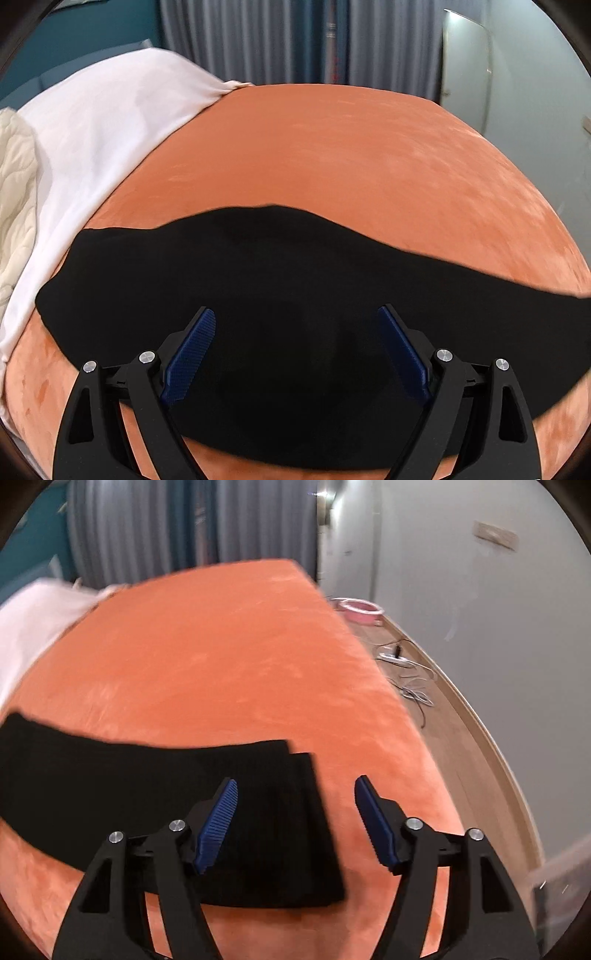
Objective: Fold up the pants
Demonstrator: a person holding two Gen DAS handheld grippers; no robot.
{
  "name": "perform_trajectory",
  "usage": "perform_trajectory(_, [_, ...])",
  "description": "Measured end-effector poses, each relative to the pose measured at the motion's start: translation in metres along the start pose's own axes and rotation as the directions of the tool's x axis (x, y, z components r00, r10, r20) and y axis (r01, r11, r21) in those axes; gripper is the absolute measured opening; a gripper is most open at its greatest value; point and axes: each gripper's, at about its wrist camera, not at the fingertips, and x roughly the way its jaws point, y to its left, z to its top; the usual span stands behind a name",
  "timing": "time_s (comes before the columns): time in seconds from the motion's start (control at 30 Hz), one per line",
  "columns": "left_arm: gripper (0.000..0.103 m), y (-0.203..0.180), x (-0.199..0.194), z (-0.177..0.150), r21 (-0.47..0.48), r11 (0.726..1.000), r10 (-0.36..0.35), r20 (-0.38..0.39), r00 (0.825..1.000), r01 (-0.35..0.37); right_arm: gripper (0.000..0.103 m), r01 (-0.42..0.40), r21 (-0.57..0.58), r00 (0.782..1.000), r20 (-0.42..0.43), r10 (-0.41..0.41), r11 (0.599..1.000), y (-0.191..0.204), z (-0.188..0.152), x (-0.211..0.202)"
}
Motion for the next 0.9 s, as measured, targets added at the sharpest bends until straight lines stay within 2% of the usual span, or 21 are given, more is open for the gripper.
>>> perform_trajectory(0.03, [0.087, -0.005, -0.007, -0.007, 0.014, 1.000, 0.008, 0.004, 1.000, -0.008, 0.056, -0.018, -0.019, 0.999, -0.031, 0.018, 1.000, 0.006, -0.003, 0.008])
perform_trajectory(0.07, [0.087, -0.007, -0.010, -0.010, 0.021, 1.000, 0.011, 0.008, 1.000, -0.011, 0.042, -0.019, -0.031, 0.998, -0.060, 0.017, 0.999, 0.007, -0.005, 0.016])
perform_trajectory(0.13, [0.087, -0.009, -0.017, -0.020, 0.026, 1.000, 0.013, 0.003, 1.000, -0.013, 0.037, -0.028, -0.014, 0.997, -0.079, 0.027, 1.000, 0.008, -0.010, 0.024])
perform_trajectory(0.17, [0.087, -0.009, -0.018, -0.023, 0.021, 1.000, 0.010, -0.003, 1.000, -0.010, 0.027, -0.045, 0.005, 0.996, -0.078, 0.045, 0.999, 0.005, -0.011, 0.022])
perform_trajectory(0.2, [0.087, -0.008, -0.018, -0.026, 0.015, 1.000, 0.012, -0.011, 1.000, -0.012, 0.011, -0.054, 0.014, 0.996, -0.069, 0.054, 0.998, 0.004, -0.011, 0.019])
perform_trajectory(0.3, [0.087, -0.002, -0.022, -0.029, -0.004, 1.000, 0.019, -0.016, 1.000, -0.019, 0.010, -0.027, 0.011, 1.000, 0.002, 0.027, 1.000, -0.007, -0.011, -0.005])
perform_trajectory(0.4, [0.087, 0.001, -0.023, -0.030, -0.012, 1.000, 0.019, -0.015, 1.000, -0.019, 0.008, -0.027, 0.095, 0.998, -0.047, 0.032, 0.995, -0.027, -0.020, 0.017])
perform_trajectory(0.43, [0.087, 0.000, -0.022, -0.030, -0.013, 1.000, 0.022, -0.019, 1.000, -0.022, 0.008, -0.069, 0.116, 0.995, -0.059, 0.076, 0.991, -0.032, -0.027, 0.028])
perform_trajectory(0.53, [0.087, -0.003, -0.022, -0.036, -0.012, 0.999, 0.031, -0.031, 0.999, -0.031, 0.017, -0.077, 0.119, 0.997, -0.020, 0.080, 0.990, -0.023, -0.019, 0.014])
perform_trajectory(0.63, [0.087, -0.007, -0.027, -0.041, 0.009, 0.999, 0.040, -0.021, 0.999, -0.040, 0.018, -0.081, 0.095, 0.995, 0.063, 0.075, 0.992, -0.011, -0.011, -0.018])
perform_trajectory(0.7, [0.087, -0.009, -0.028, -0.044, 0.030, 0.998, 0.053, -0.018, 0.998, -0.052, 0.018, -0.132, 0.087, 0.989, 0.082, 0.125, 0.987, 0.000, -0.006, -0.020])
perform_trajectory(0.73, [0.087, -0.009, -0.028, -0.045, 0.040, 0.997, 0.060, -0.018, 0.998, -0.060, 0.018, -0.153, 0.090, 0.987, 0.056, 0.148, 0.984, 0.001, -0.007, -0.011])
perform_trajectory(0.8, [0.087, -0.004, -0.026, -0.049, 0.052, 0.995, 0.088, -0.019, 0.996, -0.087, 0.017, -0.073, 0.090, 0.995, -0.063, 0.078, 0.993, -0.003, -0.013, 0.028])
perform_trajectory(0.87, [0.087, 0.009, -0.021, -0.053, 0.055, 0.989, 0.142, -0.030, 0.989, -0.140, 0.017, -0.119, 0.208, 0.992, -0.025, 0.127, 0.971, -0.017, -0.017, 0.026])
perform_trajectory(0.9, [0.087, 0.018, -0.020, -0.055, 0.050, 0.986, 0.162, -0.028, 0.986, -0.160, 0.022, -0.125, 0.243, 0.992, 0.000, 0.129, 0.962, -0.017, -0.015, 0.014])
